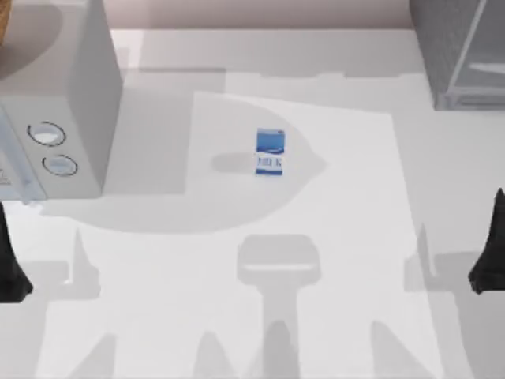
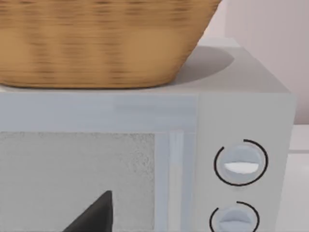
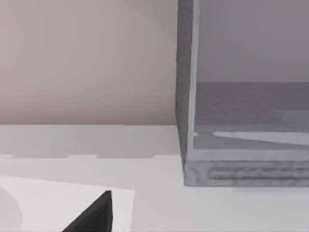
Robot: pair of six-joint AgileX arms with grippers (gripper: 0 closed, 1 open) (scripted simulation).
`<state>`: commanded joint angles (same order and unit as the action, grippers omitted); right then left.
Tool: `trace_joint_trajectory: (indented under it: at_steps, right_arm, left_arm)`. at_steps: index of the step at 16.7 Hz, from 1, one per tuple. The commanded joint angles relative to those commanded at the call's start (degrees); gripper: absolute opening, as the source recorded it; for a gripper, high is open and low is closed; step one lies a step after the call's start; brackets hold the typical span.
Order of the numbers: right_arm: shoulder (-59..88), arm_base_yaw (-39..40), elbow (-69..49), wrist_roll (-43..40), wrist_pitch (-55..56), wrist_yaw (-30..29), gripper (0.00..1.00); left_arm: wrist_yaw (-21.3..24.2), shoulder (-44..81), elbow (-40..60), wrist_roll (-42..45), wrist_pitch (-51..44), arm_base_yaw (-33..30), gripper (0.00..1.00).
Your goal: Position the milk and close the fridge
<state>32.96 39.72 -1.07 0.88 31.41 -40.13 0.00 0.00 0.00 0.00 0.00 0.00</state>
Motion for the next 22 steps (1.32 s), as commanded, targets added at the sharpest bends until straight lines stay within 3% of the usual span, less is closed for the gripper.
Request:
trace_joint_trajectory:
  at_steps: [3,6,15,22]
  right_arm:
    - [7.0,8.6,-0.2,0.1,6.6,-8.5,1.00]
    - [10.7,12.9,-0.3,0.2,10.1,-12.7,1.00]
    - [14.6,13.4,-3.1,0.1,12.1,-13.3,1.00]
    - [43.7,13.9,-22.4,-0.2,23.3,-15.9,1.00]
  left_arm:
    - [0.0,0.0,0.0,0.0,0.0,0.0,1.00]
    - [0.0,0.0,0.0,0.0,0.0,0.0,1.00]
    - [0.0,0.0,0.0,0.0,0.0,0.0,1.00]
    - [0.0,0.0,0.0,0.0,0.0,0.0,1.00]
